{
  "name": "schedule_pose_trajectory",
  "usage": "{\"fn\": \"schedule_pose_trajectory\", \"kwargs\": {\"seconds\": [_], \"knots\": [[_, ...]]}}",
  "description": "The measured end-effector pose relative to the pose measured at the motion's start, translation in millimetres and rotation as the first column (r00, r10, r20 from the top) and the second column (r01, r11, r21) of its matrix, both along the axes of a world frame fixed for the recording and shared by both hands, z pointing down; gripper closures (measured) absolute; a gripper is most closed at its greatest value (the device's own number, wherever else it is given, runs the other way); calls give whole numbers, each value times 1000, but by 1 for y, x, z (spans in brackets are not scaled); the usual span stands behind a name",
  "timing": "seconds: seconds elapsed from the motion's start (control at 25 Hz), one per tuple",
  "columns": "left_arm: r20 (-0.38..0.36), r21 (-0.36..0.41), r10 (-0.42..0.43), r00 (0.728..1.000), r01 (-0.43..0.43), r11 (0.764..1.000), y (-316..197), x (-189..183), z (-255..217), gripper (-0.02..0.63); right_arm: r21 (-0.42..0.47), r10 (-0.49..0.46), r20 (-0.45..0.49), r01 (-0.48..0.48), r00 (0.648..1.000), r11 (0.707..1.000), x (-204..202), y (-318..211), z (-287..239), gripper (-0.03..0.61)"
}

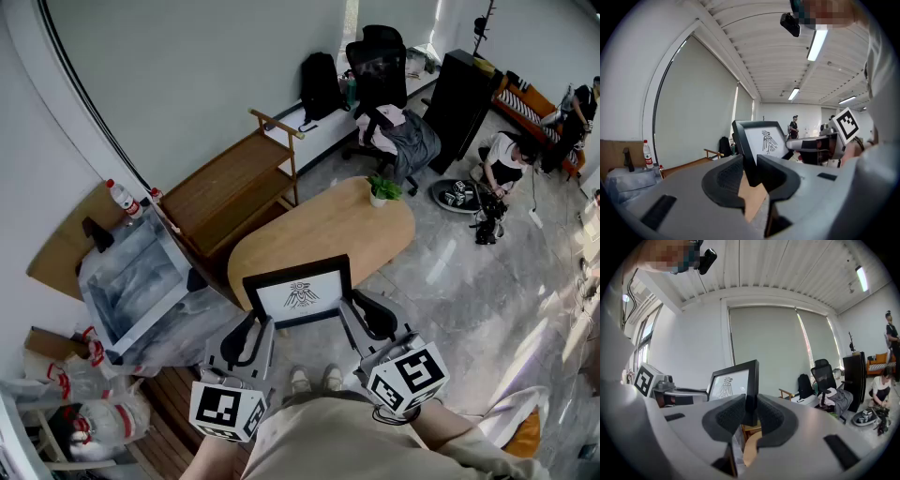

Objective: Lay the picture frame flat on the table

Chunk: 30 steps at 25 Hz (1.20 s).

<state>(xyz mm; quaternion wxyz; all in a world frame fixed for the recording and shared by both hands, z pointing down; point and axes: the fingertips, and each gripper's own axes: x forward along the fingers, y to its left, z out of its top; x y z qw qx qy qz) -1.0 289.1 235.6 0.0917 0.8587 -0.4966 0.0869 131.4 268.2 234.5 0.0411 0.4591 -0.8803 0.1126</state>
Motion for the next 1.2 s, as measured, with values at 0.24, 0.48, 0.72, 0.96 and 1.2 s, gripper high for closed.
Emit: {"fn": "schedule_pose_trajectory", "kwargs": {"seconds": [0.24,0.48,0.72,0.96,1.2], "knots": [[7,-10,3,1000,-3,1000,-1,1,4,525,-3,-6,0,6,1000,1000,1,1,3,522],[22,-24,3,1000,-2,1000,2,12,9,525,-11,-2,9,2,1000,1000,12,3,8,522],[28,-41,-8,1000,9,999,4,25,15,523,-14,-11,8,11,1000,1000,25,5,13,522],[30,-50,-23,999,24,998,-1,21,18,522,-16,-23,11,23,1000,1000,20,-3,14,522],[39,-50,-49,998,51,997,1,54,23,522,-6,-50,30,50,998,999,53,-2,20,522]]}}
